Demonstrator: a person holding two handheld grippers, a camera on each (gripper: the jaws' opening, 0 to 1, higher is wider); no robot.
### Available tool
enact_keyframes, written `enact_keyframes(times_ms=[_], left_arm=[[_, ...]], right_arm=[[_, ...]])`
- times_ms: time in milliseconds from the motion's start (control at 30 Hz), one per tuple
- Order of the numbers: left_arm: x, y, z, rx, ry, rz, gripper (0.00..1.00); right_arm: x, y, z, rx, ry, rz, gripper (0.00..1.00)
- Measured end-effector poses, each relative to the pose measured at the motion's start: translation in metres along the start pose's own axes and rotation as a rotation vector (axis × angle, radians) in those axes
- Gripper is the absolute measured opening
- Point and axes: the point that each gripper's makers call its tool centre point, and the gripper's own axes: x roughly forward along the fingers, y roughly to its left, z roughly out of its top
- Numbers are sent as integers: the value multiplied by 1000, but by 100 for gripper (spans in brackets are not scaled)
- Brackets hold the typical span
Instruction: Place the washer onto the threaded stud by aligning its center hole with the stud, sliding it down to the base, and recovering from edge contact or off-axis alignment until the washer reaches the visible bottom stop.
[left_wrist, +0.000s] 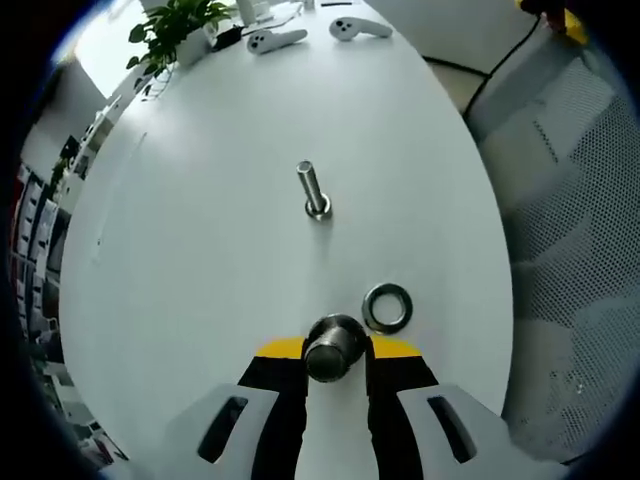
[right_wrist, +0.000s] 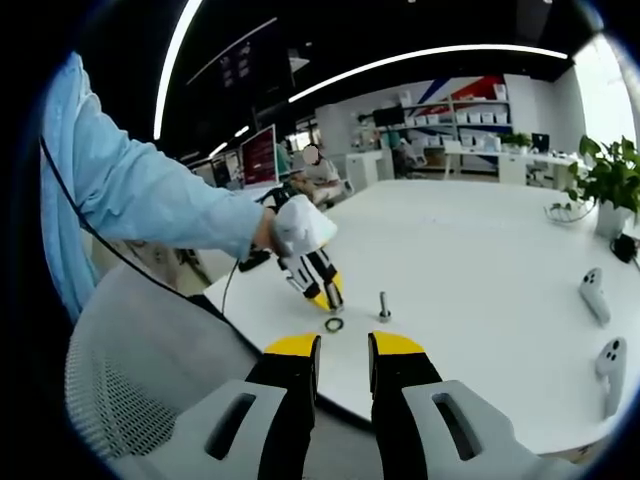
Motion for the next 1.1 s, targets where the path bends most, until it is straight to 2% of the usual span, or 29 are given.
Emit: enact_keyframes(times_ms=[67,133,267,533,600,700,867,1100], left_arm=[[1,-1,0,5,1,-2,20],[1,0,-1,-30,7,-3,20],[0,2,-3,-21,6,12,21],[-20,1,-6,-39,-24,52,25],[-29,2,-7,-46,-37,74,25],[-49,-1,0,-112,-83,73,25],[-86,-2,7,-122,-133,139,25],[-115,-17,-3,-156,-170,203,25]], right_arm=[[0,0,0,-1,3,3,21],[0,1,-1,-3,6,6,21],[1,2,-2,-7,10,13,21],[2,6,-4,-23,29,40,21],[2,6,-4,-23,30,44,21],[2,6,-4,-21,29,44,21],[3,11,-3,-16,25,69,21],[3,12,-4,-16,29,80,23]])
